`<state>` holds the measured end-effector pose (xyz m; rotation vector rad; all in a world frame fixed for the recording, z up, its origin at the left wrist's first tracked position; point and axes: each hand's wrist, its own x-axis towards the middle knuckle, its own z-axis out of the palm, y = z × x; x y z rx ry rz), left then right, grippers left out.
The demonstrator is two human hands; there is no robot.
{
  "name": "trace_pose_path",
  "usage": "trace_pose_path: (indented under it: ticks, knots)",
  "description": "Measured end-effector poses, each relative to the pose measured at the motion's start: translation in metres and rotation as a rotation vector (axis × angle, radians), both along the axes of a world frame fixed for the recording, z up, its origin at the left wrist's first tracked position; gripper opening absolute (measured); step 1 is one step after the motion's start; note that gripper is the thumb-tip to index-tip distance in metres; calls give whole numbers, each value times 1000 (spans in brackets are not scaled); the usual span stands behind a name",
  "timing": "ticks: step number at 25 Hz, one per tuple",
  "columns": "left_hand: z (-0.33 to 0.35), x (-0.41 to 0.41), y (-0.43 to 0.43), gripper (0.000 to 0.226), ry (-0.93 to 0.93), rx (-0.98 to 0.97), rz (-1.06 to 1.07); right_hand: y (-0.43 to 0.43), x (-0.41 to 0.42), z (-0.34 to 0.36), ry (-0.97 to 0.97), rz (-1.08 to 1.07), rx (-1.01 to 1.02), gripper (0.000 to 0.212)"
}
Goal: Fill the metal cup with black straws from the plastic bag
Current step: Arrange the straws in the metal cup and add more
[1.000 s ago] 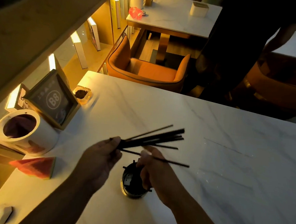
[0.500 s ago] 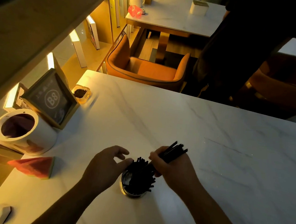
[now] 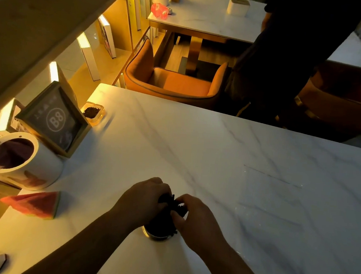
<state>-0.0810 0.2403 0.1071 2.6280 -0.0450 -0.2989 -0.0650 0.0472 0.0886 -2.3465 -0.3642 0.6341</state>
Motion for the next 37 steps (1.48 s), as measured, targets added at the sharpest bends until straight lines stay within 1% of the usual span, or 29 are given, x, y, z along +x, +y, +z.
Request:
trace_pose_path:
  ticks: [1,3,11,16,20,25,29,33,35,37]
  knots:
    - [0,0,2,19,-6,0,13,1,0,-2,-32,-1,-1,22]
    - [1,-1,7,17,-13,-2,35,3,3,-4,-73,-4,3,19]
    - [10,-5,23,16,-36,-34,54,6,6,-1,-121,10,0,24]
    - [7,-6,20,23,-36,-31,99,7,3,0,-115,6,0,24]
    - [13,-7,19,9,-44,-3,96,6,2,0,-122,4,9,26]
    - [43,-6,31,8,-76,-15,110,5,3,3,-139,-14,19,28]
    - [90,-7,50,7,-91,-90,154,3,3,7,-142,-24,30,26]
    - [129,-19,82,10,-69,-210,267,0,3,15,-232,-53,23,28]
    - [132,-22,101,9,-76,-290,360,-3,2,20,-259,-74,43,27]
    - [121,-24,110,9,-101,-442,490,-2,-1,26,-264,-84,77,21]
